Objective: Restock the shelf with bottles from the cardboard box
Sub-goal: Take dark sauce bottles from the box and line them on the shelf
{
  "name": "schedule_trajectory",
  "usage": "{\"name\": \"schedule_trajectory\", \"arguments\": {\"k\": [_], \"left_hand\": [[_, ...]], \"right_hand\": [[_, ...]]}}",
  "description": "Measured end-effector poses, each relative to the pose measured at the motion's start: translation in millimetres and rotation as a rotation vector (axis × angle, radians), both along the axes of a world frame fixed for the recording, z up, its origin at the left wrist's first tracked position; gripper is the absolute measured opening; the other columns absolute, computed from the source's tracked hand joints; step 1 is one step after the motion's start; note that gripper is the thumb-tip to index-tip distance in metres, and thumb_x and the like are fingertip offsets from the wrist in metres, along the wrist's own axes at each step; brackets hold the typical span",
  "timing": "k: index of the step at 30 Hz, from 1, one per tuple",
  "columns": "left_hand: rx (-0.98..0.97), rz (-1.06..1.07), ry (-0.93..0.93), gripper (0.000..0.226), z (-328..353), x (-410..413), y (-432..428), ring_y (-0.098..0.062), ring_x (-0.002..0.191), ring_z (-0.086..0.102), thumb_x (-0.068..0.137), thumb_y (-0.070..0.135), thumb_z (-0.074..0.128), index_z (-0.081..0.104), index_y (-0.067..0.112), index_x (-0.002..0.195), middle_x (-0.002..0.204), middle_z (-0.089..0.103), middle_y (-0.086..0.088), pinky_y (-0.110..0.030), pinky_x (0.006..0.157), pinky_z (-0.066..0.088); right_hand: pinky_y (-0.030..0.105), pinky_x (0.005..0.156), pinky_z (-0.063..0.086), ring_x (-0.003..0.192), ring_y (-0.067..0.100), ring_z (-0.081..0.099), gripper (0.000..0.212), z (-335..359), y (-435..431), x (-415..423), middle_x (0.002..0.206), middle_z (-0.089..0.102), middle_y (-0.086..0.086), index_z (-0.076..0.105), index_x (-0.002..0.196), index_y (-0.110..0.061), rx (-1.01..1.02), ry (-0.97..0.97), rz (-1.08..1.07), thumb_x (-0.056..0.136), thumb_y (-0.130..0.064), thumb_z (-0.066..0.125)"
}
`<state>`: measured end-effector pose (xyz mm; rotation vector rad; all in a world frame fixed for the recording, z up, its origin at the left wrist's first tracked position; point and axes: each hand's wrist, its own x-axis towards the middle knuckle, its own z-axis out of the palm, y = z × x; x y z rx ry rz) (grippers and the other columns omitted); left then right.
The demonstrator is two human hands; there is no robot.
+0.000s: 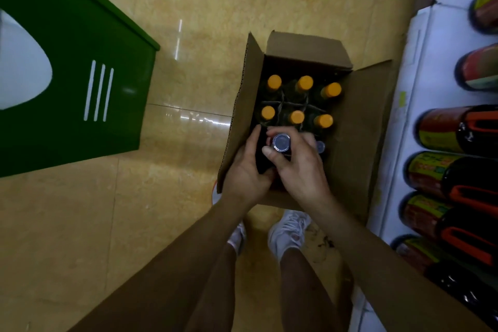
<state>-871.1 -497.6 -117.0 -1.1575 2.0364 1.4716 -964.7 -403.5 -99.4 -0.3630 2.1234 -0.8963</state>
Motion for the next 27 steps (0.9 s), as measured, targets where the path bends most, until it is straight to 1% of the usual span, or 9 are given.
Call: {"name": "schedule_trajectory", "arguments": {"k": [2, 4, 7, 10, 13, 16, 20, 25, 27], "left_hand": [[0.013, -0.016, 0.038, 0.094, 13, -7, -7, -0.02, 0.146, 0.04, 0.091, 0.026, 0.072, 0.013, 0.042, 0.162, 0.164, 0.033, 0.0, -0.029, 0.103, 0.04], [0.036, -0.026, 0.084, 0.092, 32, -15, -13, -0.016, 0.146, 0.038, 0.089, 0.029, 0.076, 0.019, 0.042, 0.161, 0.164, 0.033, 0.004, -0.029, 0.107, 0.039], [0.056, -0.033, 0.16, 0.088, 64, -27, -17, -0.012, 0.14, 0.046, 0.085, 0.036, 0.08, 0.029, 0.044, 0.156, 0.157, 0.042, 0.009, -0.037, 0.112, 0.046], [0.094, -0.049, 0.221, 0.078, 105, -40, -16, -0.008, 0.128, 0.058, 0.084, 0.042, 0.081, 0.037, 0.049, 0.148, 0.144, 0.055, 0.014, -0.043, 0.104, 0.054], [0.095, -0.055, 0.277, 0.073, 145, -54, -16, -0.004, 0.119, 0.064, 0.077, 0.054, 0.08, 0.044, 0.051, 0.14, 0.13, 0.066, 0.015, -0.043, 0.099, 0.056], [0.069, -0.097, 0.332, 0.067, 185, -69, -20, 0.0, 0.111, 0.066, 0.076, 0.051, 0.083, 0.048, 0.05, 0.134, 0.122, 0.069, 0.017, -0.036, 0.094, 0.058], [0.023, -0.144, 0.421, 0.059, 241, -90, -22, 0.009, 0.102, 0.066, 0.079, 0.04, 0.086, 0.049, 0.059, 0.121, 0.113, 0.069, 0.024, -0.015, 0.08, 0.055], [0.022, -0.145, 0.505, 0.05, 309, -108, -18, -0.003, 0.097, 0.071, 0.081, 0.033, 0.084, 0.056, 0.041, 0.122, 0.109, 0.072, 0.011, -0.033, 0.077, 0.063], [0.02, -0.15, 0.538, 0.051, 340, -113, -16, -0.002, 0.096, 0.071, 0.082, 0.032, 0.083, 0.056, 0.039, 0.124, 0.108, 0.072, 0.011, -0.035, 0.078, 0.064]], "right_hand": [[0.014, 0.093, 0.042, 0.109, -0.006, 0.051, 0.036, 28, 4, -10, 0.124, 0.044, -0.009, 0.061, 0.126, -0.037, -0.037, 0.013, -0.002, 0.091, -0.037, 0.07], [0.011, 0.09, 0.04, 0.109, -0.007, 0.051, 0.035, 59, 6, -22, 0.124, 0.049, -0.012, 0.063, 0.124, -0.035, -0.08, 0.027, -0.022, 0.09, -0.037, 0.071], [0.026, 0.093, 0.051, 0.111, 0.001, 0.059, 0.033, 102, 7, -38, 0.118, 0.063, -0.012, 0.065, 0.121, -0.032, -0.156, 0.032, -0.08, 0.089, -0.036, 0.072], [0.041, 0.093, 0.056, 0.109, 0.004, 0.064, 0.028, 146, 10, -55, 0.109, 0.069, -0.014, 0.066, 0.116, -0.03, -0.227, 0.031, -0.125, 0.09, -0.039, 0.071], [0.043, 0.095, 0.056, 0.108, 0.004, 0.065, 0.026, 186, 11, -69, 0.107, 0.071, -0.015, 0.067, 0.114, -0.029, -0.263, 0.027, -0.151, 0.09, -0.039, 0.072], [0.042, 0.095, 0.056, 0.107, 0.003, 0.066, 0.023, 229, 12, -80, 0.105, 0.072, -0.014, 0.068, 0.111, -0.03, -0.303, 0.042, -0.179, 0.09, -0.037, 0.073], [0.034, 0.092, 0.057, 0.104, -0.001, 0.066, 0.021, 286, 14, -95, 0.104, 0.072, -0.015, 0.068, 0.111, -0.031, -0.341, 0.13, -0.221, 0.092, -0.039, 0.071], [0.036, 0.094, 0.057, 0.108, -0.002, 0.064, 0.03, 353, 20, -106, 0.112, 0.071, -0.015, 0.064, 0.121, -0.031, -0.396, 0.178, -0.264, 0.093, -0.038, 0.07], [0.037, 0.096, 0.057, 0.11, -0.001, 0.064, 0.036, 376, 24, -106, 0.115, 0.07, -0.016, 0.061, 0.127, -0.034, -0.408, 0.18, -0.262, 0.092, -0.038, 0.07]]}}
